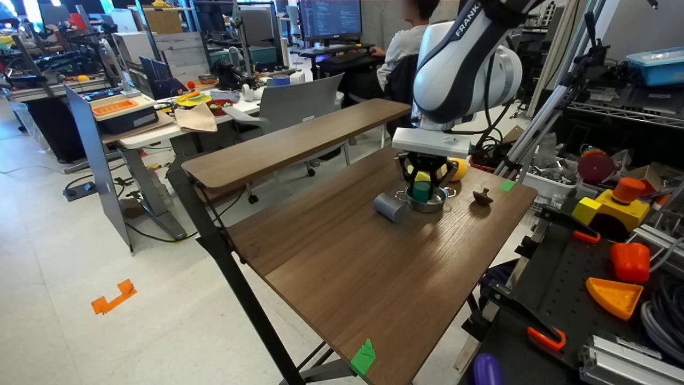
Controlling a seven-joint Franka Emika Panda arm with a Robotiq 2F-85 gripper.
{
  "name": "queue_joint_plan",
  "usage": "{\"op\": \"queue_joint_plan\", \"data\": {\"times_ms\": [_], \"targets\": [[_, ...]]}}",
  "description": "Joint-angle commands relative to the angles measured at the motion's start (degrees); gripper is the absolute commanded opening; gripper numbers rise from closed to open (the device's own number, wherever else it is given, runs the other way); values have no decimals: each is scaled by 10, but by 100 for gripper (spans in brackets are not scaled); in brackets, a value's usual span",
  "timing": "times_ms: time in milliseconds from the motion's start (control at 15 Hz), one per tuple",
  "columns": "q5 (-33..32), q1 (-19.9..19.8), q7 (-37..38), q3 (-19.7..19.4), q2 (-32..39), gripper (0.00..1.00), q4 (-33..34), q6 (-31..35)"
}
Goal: Pick up the green object and put it in the bowl
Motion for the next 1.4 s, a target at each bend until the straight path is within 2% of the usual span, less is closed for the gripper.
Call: {"op": "queue_joint_plan", "data": {"times_ms": [0, 200, 267, 867, 1333], "targets": [[9, 1, 3, -1, 2, 73, 14, -21], [11, 0, -2, 1, -16, 95, -3, -11], [11, 0, -3, 2, -24, 99, -11, -8], [-13, 32, 11, -14, -167, 100, -148, 67], [-14, 38, 8, -5, -221, 100, -210, 90]]}}
